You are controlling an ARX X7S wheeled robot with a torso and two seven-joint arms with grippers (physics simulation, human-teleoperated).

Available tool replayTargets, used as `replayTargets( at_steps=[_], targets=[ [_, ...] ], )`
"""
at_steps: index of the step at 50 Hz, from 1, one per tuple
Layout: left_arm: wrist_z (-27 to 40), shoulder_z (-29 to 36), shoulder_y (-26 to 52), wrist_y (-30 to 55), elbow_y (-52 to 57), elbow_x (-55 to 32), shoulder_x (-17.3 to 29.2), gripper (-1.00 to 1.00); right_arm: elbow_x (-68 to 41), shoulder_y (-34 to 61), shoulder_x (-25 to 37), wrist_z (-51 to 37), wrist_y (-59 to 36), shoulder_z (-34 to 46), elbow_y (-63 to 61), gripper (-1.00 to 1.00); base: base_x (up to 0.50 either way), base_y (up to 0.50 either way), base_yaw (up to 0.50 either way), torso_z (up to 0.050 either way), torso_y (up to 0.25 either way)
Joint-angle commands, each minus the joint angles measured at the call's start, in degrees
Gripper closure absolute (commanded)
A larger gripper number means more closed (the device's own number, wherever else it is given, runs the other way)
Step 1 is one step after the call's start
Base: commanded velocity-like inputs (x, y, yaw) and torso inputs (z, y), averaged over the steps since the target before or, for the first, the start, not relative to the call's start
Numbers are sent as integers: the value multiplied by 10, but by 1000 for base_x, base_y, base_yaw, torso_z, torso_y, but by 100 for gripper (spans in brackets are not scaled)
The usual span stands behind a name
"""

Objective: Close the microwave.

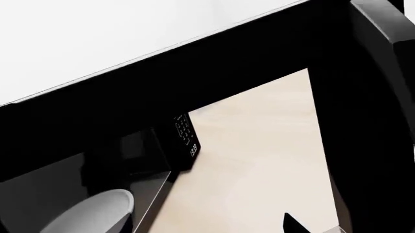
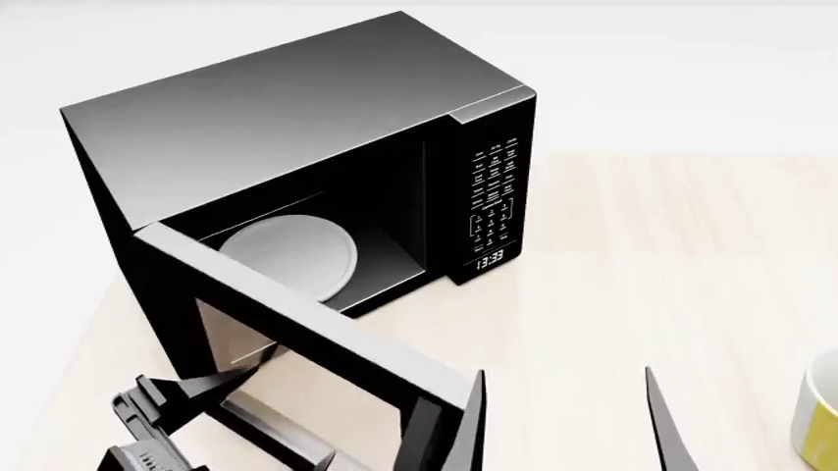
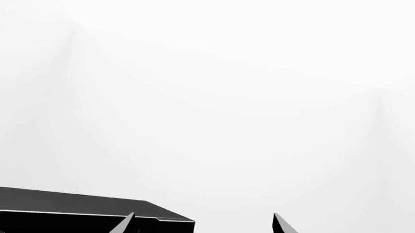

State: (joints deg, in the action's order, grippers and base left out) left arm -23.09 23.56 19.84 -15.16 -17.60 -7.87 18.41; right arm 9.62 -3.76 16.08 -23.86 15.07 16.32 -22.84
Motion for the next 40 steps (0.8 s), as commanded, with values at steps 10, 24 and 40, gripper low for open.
replayTargets(
  at_steps=[10, 24, 40],
  targets=[
    [31, -8, 35, -29, -64, 9, -28, -100, -3, 1, 4, -4, -2, 4, 0, -100, 0, 0, 0, 0, 0],
    [36, -3, 45, -38, -82, 10, -38, -100, -4, 0, 7, -7, -1, 7, 0, -100, 0, 0, 0, 0, 0],
    [53, -3, 67, -49, -116, 15, -54, -100, -7, 3, 11, -11, -1, 7, 2, -100, 0, 0, 0, 0, 1]
  ],
)
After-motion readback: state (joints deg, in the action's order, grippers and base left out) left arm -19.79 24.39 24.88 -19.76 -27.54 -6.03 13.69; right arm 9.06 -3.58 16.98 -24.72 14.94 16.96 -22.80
